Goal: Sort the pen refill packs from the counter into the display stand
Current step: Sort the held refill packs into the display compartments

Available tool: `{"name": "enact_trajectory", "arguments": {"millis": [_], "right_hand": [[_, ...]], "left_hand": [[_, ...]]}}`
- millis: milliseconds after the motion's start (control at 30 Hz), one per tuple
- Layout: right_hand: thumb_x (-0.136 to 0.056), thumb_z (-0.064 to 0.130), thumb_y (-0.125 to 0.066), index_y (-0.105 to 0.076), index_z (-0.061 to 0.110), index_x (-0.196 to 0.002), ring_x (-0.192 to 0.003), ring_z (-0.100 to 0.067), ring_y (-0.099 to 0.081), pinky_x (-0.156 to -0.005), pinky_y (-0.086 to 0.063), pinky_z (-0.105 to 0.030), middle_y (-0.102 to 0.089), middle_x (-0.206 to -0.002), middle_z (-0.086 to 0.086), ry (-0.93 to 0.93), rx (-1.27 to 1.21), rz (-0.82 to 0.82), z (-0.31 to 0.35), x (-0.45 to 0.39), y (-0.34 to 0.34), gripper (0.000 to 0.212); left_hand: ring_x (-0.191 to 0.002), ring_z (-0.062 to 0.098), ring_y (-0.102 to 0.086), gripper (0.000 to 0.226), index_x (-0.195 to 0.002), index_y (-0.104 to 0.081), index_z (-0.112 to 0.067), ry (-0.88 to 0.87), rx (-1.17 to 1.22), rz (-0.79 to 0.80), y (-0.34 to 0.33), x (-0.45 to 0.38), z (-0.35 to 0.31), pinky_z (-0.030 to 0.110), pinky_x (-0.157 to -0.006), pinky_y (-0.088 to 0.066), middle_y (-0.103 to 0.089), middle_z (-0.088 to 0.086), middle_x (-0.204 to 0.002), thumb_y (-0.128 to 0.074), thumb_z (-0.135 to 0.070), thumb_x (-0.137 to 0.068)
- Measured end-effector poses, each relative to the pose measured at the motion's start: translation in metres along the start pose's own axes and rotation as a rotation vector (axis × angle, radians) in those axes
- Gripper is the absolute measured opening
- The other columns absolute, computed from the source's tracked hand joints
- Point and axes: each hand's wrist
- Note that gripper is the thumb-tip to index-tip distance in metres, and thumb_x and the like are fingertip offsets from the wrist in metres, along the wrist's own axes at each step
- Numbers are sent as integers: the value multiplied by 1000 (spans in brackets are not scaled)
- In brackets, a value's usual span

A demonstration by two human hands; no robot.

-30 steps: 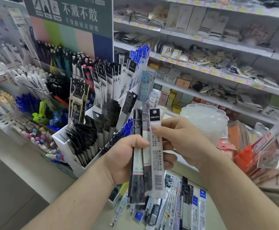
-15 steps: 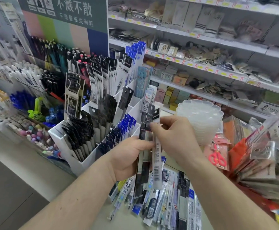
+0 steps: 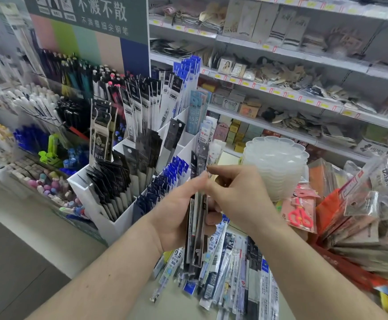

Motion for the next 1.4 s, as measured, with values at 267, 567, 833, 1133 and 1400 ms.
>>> {"name": "enact_trajectory", "arguments": {"millis": [267,567,833,1133,1400], "right_hand": [[-94,18,-66,-70,17,-88,-55,7,-63,-61,-45,-13,-67,-59,21,-45,-329,-92,6,1,18,7],[-89,11,-70,-67,8,-70,-50,-15,-49,-55,-45,-23,-58,-67,-13,-166,-397,188,-7,1,8,20],[-92,14,-69,-70,7,-75,-56,-12,-45,-61,-38,-29,-57,-61,0,-111,-379,-150,-7,-15,16,18],[-93,17,-69,-60,11,-65,-42,-9,-47,-45,-42,-22,-55,-55,-1,144,-489,-531,48,-77,38,30],[-92,34,-68,-67,12,-67,-68,-27,-67,-72,-57,-46,-67,-66,-5,293,-69,-421,83,-142,-5,33]], "left_hand": [[-62,11,-46,53,-133,-44,-3,29,220,377,12,4,3,22,-57,-39,-50,1,-82,-54,-6,-81],[-72,19,-58,22,-102,-64,-4,51,170,273,14,12,5,29,-68,-51,-60,7,-92,-59,-19,-86],[-63,22,-69,25,-99,-65,-7,-95,-17,-375,1,12,-2,30,-53,-54,-72,9,-77,-40,-8,-102],[-57,12,-59,27,-94,-65,-14,-627,-335,-753,-2,32,-39,28,-60,-53,-68,-6,-66,-41,-3,-102],[-59,13,-63,25,-102,-65,-11,-603,-272,-710,-8,37,-46,25,-60,-56,-72,1,-75,-41,-3,-103]]}}
Point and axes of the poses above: each hand's wrist, its own x-axis away from the middle knuckle, its own y-axis out of the back of the hand, z = x × y
